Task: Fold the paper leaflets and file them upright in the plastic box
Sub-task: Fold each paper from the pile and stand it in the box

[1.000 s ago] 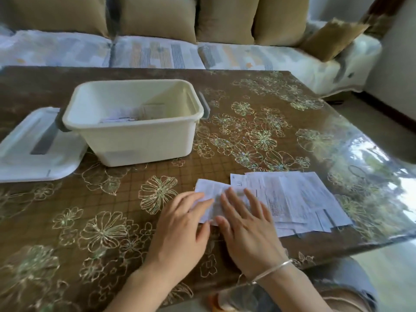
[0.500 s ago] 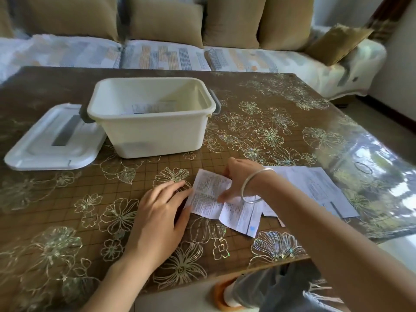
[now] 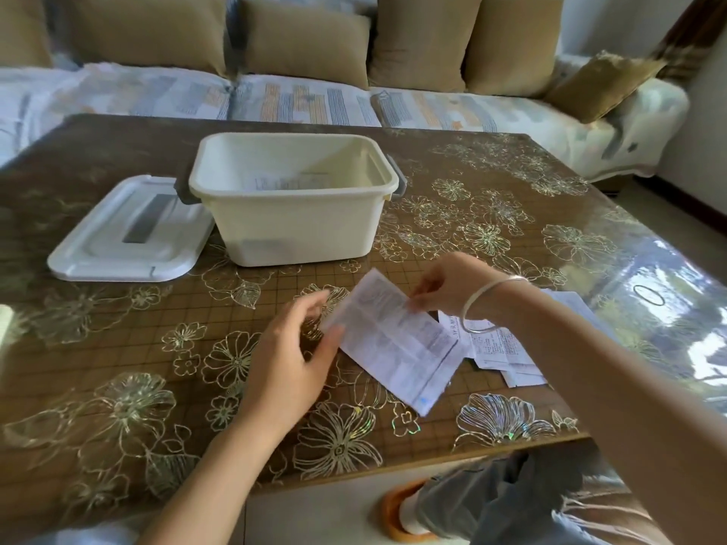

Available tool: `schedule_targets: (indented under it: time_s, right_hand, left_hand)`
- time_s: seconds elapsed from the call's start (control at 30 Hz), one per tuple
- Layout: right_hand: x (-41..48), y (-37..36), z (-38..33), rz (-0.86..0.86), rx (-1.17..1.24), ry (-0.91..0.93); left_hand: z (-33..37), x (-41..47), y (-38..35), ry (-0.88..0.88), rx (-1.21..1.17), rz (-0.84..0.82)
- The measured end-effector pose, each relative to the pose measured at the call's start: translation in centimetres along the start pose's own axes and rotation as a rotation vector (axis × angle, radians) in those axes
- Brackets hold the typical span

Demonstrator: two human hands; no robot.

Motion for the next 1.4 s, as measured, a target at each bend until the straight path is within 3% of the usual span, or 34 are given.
schedule_targets:
  time_s: [0.13, 0.27, 0.4, 0.63, 1.0, 1.4]
  right_hand:
    - [-3.1, -0.2, -0.7, 0.220, 0.605, 0.130]
    - [-5.1, -2.6, -1.2, 0.373, 0.864, 0.314]
    - [-6.1, -6.1, 0.1, 0.490, 0.583, 0.419]
    - [-8.0, -9.4, 2.1, 0.566, 0.152, 0.428]
    - [-7.0, -11.5, 0.9, 0.725, 0.064, 0.226]
    - [-7.0, -11.6, 0.7, 0.684, 0.043, 0.171]
  left_hand:
    - [1.1, 0.4, 2.2, 0.159, -0.324, 0.049]
    - [2.7, 0.7, 3.9, 0.051, -0.333, 0.130]
    - [2.5, -0.5, 4.0, -0.064, -0.052, 0.094]
    - [0.1, -4.2, 2.6, 0.000, 0.103, 0.014]
    - [1.0, -4.0, 1.8, -0.018, 0.310, 0.121]
    - [1.3, -4.5, 1.7, -0.058, 0.413, 0.118]
Point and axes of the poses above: each hand's wrist, its own x-axis towards the middle knuckle, its own y-axis out of the back of the hand, z = x × y, the point moved 1 cm from there along x, towards the middle knuckle, and after that the axes turned 3 degrees about x, right-handed, at the moved point
